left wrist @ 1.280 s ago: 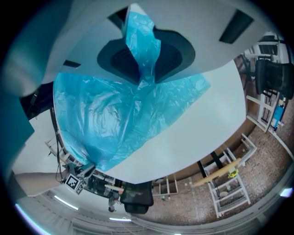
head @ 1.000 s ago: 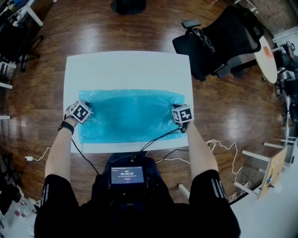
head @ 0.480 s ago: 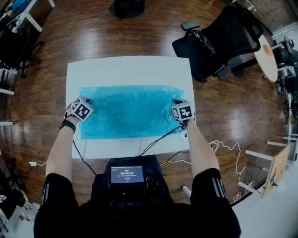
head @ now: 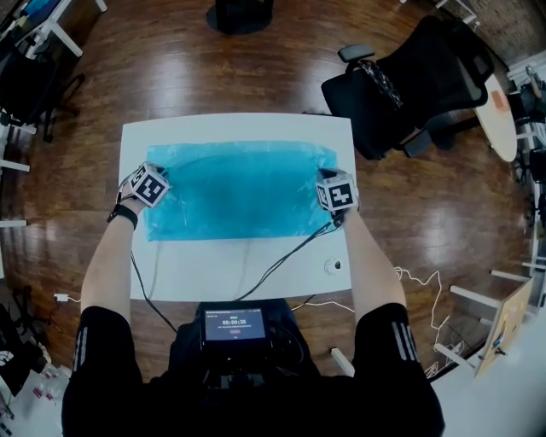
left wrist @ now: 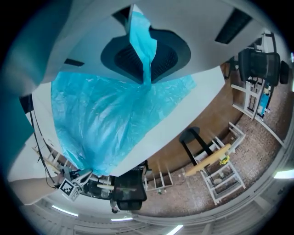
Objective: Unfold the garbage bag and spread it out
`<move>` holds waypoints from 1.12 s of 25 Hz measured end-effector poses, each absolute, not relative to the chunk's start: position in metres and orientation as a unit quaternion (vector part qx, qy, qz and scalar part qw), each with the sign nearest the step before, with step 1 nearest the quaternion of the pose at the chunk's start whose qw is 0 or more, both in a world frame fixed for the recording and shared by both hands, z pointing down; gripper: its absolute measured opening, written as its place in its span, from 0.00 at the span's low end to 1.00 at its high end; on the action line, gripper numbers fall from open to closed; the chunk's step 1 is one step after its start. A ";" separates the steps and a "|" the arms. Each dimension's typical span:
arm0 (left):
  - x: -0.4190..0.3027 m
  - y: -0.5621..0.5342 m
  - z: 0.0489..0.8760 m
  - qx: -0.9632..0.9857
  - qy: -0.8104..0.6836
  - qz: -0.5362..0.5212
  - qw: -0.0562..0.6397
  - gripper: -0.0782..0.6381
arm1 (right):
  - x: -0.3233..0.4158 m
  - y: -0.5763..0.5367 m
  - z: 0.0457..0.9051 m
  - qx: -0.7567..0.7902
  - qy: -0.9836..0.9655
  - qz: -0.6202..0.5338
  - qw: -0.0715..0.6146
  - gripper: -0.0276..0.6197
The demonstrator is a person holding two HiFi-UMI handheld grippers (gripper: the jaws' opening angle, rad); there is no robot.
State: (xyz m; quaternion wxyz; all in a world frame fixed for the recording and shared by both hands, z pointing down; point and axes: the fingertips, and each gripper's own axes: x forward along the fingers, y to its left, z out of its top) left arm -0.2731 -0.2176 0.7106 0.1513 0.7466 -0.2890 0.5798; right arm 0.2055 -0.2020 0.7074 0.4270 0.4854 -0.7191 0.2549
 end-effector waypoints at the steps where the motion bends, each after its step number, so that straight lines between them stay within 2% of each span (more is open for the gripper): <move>1: -0.271 -0.224 0.716 0.748 -0.286 0.578 0.157 0.19 | 0.204 -0.211 0.706 0.483 -0.722 0.249 0.428 0.07; 14: -0.278 -0.301 0.727 0.727 -0.299 0.599 0.150 0.19 | 0.185 -0.304 0.701 0.455 -0.742 0.205 0.447 0.07; 22: -0.283 -0.316 0.735 0.719 -0.296 0.609 0.157 0.19 | 0.179 -0.319 0.710 0.439 -0.737 0.213 0.468 0.08; 26: -0.286 -0.318 0.731 0.712 -0.299 0.618 0.150 0.19 | 0.178 -0.314 0.715 0.430 -0.736 0.219 0.474 0.10; 28: -0.287 -0.318 0.731 0.712 -0.297 0.619 0.147 0.19 | 0.179 -0.313 0.714 0.429 -0.737 0.215 0.476 0.16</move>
